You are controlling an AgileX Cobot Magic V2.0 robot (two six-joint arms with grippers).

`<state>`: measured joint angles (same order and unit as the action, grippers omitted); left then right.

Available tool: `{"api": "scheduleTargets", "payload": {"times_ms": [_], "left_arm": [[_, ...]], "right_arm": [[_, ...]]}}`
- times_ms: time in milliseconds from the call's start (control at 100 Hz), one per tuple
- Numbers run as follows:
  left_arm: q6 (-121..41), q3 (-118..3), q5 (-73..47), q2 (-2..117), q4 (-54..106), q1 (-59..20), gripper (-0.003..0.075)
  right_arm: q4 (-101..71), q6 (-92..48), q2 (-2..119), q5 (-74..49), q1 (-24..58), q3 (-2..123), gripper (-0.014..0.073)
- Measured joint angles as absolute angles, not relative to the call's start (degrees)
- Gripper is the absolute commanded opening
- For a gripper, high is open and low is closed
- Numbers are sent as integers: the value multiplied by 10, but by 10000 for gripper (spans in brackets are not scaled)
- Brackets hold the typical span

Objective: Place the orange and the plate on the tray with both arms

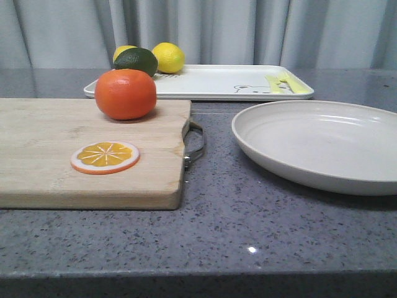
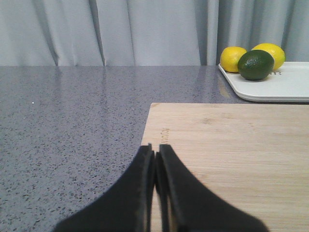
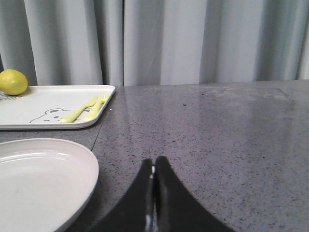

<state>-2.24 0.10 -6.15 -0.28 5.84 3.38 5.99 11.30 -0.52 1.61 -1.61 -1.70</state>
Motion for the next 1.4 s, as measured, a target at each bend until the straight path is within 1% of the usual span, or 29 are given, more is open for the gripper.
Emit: {"api": "scheduleTargets", "payload": {"times_ms": [1080,1290,1400], "left_arm": [[-22,-2,-53,-3,73,34,-20],[-22,-43,-62,-2,74,34,-20],[-22,-79,-62,26,74,34,-20]], "right_arm": [[60,113,-5,15,-16,-17,-67],[60,113,-5,-51,-16,23,-64],[60,113,18,-88,-16,59,-64]]}}
